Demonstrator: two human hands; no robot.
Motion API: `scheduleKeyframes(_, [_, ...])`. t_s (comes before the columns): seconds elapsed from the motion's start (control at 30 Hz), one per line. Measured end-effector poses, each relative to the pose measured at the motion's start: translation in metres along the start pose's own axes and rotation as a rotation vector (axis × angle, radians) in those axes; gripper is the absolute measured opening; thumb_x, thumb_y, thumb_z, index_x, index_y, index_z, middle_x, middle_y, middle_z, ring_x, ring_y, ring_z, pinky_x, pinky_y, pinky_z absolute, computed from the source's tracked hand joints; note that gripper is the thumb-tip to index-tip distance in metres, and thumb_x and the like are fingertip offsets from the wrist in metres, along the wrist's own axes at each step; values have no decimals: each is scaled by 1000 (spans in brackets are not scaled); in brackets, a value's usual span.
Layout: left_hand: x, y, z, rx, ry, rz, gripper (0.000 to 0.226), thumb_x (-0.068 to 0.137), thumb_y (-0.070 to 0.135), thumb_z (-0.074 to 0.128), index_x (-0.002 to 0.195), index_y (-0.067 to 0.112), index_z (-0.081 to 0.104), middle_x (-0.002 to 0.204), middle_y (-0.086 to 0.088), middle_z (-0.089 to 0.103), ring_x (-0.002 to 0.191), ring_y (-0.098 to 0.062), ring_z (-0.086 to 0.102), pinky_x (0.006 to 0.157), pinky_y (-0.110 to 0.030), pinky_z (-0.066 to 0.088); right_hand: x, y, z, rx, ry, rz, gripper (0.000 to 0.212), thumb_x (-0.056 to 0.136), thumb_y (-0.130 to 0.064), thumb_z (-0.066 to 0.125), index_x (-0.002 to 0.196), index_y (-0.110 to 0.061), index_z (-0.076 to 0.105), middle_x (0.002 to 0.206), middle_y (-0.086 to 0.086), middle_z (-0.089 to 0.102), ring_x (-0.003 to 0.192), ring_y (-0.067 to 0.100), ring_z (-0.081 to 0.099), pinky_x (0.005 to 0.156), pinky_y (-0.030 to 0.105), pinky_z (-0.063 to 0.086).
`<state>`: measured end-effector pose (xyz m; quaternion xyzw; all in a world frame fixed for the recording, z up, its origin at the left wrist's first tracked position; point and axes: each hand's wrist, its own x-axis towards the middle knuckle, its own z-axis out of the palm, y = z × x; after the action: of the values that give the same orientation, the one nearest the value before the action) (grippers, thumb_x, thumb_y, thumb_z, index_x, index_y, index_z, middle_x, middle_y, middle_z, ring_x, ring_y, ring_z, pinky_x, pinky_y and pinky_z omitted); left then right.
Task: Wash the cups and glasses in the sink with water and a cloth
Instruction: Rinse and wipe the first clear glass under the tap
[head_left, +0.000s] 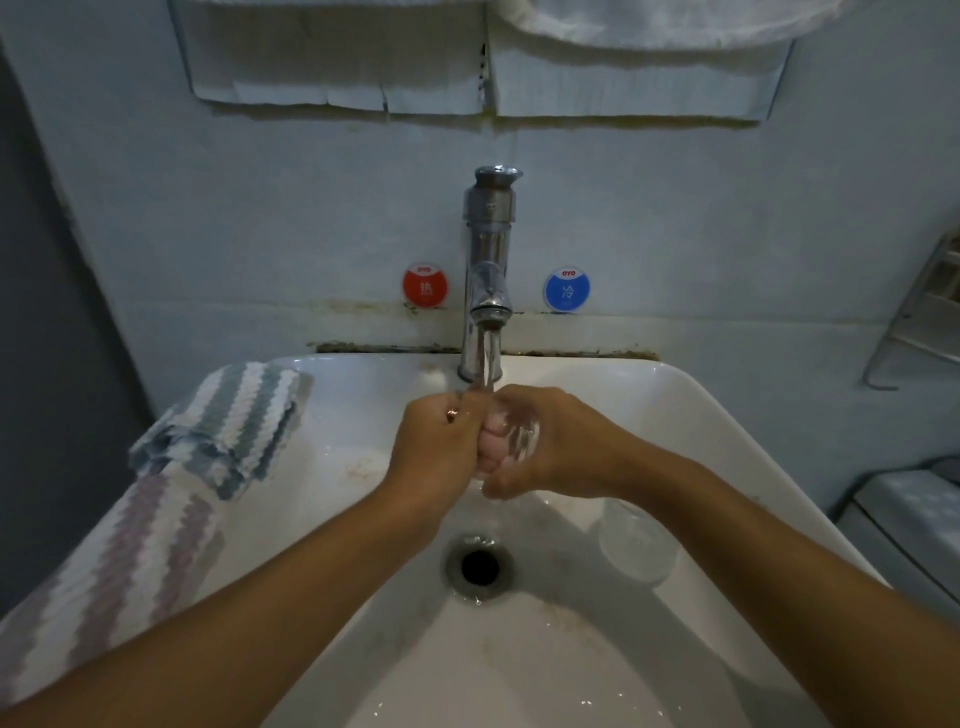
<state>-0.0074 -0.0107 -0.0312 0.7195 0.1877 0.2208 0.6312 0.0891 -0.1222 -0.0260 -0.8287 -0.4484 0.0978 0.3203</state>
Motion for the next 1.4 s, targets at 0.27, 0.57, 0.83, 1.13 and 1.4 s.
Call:
scheduleKeyframes(0.27, [2,-2,-3,-77,163,-232,35,101,36,45,79,11,55,62,-2,48,56,-14,45,58,-27,42,-4,-9,4,71,28,-50,68,72,-41,85,129,-27,51,116,-15,59,95,1,60,79,14,49])
scheduleKeyframes(0.57, [3,-7,-12,-211,0,-302,37,100,38,49,86,8,66,57,-1,60,48,-9,52,58,-26,46,-8,-11,15,186,99,-42,31,89,-50,64,110,-31,49,92,-13,62,76,0,61,59,11,45])
scheduleKeyframes(0.83, [-2,-2,-10,-211,-20,-258,34,101,30,47,95,7,70,64,-4,67,50,-13,59,48,-22,45,-8,-16,26,374,278,83,39,108,-37,24,88,-20,52,79,0,58,64,9,56,52,22,48])
scheduleKeyframes(1.13, [-1,-5,-5,-384,-17,-312,38,104,30,40,94,6,67,57,-3,62,48,-12,54,52,-24,38,-9,-11,32,500,400,205,66,102,-52,27,79,-1,63,60,6,60,45,11,56,44,23,48])
scheduleKeyframes(1.4, [5,-6,-11,-541,6,-405,39,105,33,37,85,10,61,55,-1,63,43,-8,55,39,-16,42,-9,-11,27,482,428,280,29,104,-21,45,92,-3,64,75,12,66,46,9,60,43,18,45])
